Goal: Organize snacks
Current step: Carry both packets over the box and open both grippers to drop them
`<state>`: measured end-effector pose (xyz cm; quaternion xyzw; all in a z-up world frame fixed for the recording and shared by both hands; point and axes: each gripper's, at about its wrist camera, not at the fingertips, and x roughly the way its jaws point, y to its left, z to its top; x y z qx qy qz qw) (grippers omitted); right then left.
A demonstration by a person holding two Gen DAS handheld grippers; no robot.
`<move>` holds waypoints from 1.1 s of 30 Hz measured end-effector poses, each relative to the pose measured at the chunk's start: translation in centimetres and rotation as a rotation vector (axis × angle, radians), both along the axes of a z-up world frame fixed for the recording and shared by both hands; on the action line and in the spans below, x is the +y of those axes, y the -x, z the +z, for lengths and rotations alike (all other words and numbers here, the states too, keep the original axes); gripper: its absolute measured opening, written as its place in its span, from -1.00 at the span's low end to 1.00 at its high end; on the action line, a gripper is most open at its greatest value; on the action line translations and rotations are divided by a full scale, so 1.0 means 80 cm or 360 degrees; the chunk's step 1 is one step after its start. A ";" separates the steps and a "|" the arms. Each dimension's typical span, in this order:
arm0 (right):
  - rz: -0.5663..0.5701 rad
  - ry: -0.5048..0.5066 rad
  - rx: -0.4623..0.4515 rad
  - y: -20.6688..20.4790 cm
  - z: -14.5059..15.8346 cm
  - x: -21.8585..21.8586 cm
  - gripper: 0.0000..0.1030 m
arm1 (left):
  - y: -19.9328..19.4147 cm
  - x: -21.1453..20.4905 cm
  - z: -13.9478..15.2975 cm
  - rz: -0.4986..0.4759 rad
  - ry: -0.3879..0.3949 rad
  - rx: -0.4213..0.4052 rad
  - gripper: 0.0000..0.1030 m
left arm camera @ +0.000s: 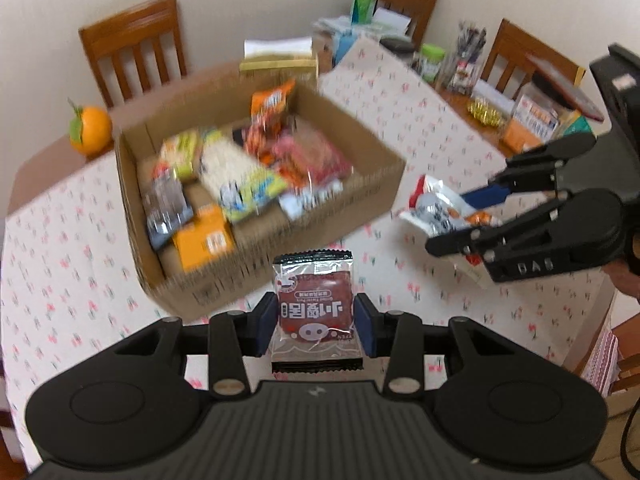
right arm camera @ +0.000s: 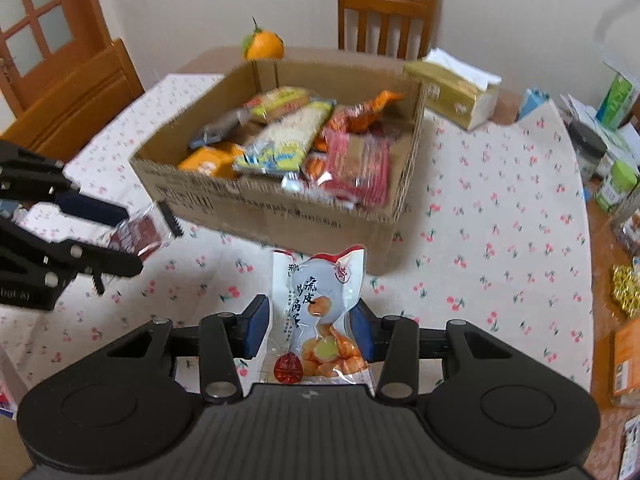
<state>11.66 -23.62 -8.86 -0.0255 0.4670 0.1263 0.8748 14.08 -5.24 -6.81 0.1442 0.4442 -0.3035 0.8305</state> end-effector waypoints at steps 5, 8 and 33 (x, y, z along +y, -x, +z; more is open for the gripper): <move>-0.0009 -0.0030 -0.0053 -0.002 0.022 -0.005 -0.04 | -0.033 -0.007 0.027 0.0039 0.0054 -0.0119 -0.22; -0.0018 -0.0056 -0.0076 -0.003 0.029 -0.009 -0.04 | -0.057 -0.013 0.032 0.0071 0.0070 -0.0164 -0.22; -0.0024 -0.0092 -0.0156 -0.064 0.052 -0.002 -0.04 | -0.016 0.046 0.013 0.0517 0.0080 -0.0491 0.94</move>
